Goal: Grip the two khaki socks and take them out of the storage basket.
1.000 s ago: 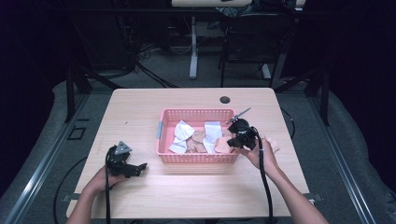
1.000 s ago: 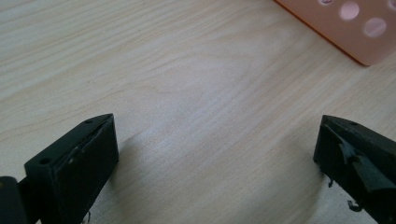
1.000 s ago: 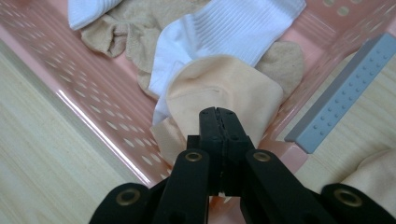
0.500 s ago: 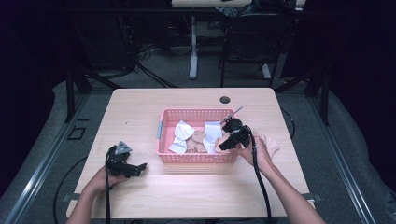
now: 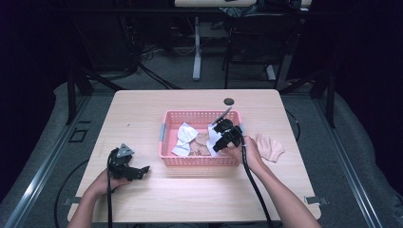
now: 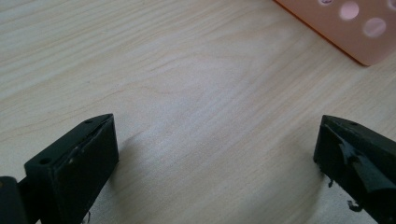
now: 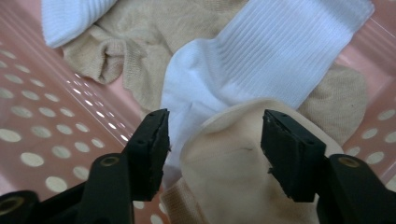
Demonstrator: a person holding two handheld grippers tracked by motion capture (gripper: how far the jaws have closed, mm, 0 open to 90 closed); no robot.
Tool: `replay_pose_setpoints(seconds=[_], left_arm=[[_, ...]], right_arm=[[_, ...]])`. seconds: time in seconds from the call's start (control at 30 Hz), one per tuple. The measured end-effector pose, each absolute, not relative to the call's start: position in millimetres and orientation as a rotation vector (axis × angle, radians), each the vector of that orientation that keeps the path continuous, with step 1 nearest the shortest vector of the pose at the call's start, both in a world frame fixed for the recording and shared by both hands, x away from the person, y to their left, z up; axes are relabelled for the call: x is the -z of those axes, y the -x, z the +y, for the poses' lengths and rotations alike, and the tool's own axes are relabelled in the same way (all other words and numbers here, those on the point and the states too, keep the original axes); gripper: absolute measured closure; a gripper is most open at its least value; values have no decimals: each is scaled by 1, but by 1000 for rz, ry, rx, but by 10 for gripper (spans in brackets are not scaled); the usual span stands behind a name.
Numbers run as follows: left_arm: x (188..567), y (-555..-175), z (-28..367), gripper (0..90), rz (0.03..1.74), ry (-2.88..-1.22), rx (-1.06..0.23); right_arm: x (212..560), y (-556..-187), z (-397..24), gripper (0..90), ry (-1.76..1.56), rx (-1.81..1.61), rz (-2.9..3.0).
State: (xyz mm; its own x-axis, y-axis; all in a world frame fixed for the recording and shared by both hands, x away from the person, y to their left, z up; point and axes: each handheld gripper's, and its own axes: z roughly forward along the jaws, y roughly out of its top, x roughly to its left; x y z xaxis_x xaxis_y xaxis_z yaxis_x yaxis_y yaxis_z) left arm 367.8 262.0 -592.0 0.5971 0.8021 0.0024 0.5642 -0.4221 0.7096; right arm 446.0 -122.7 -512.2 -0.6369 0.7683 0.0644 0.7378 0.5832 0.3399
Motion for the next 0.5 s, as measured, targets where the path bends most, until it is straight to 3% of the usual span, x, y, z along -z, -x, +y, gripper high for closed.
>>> replay_pose_setpoints(seconds=[0.17,0.27,0.3,0.33,0.5], left_arm=[[592,-368,262,0,1076,-2145,-451],[592,-368,262,0,1078,-2142,-450],[592,-368,262,0,1078,-2142,-450],[592,-368,262,0,1078,-2142,-451],[592,-368,262,0,1078,-2141,-451]], right_arm=[[516,-448,-121,516,-1315,-497,2704],[518,-450,-118,629,-1316,-472,2704],[518,-450,-118,629,-1316,-472,2704],[520,-450,-116,713,-1327,-492,2697],[521,-451,-115,848,-1308,-469,2720]])
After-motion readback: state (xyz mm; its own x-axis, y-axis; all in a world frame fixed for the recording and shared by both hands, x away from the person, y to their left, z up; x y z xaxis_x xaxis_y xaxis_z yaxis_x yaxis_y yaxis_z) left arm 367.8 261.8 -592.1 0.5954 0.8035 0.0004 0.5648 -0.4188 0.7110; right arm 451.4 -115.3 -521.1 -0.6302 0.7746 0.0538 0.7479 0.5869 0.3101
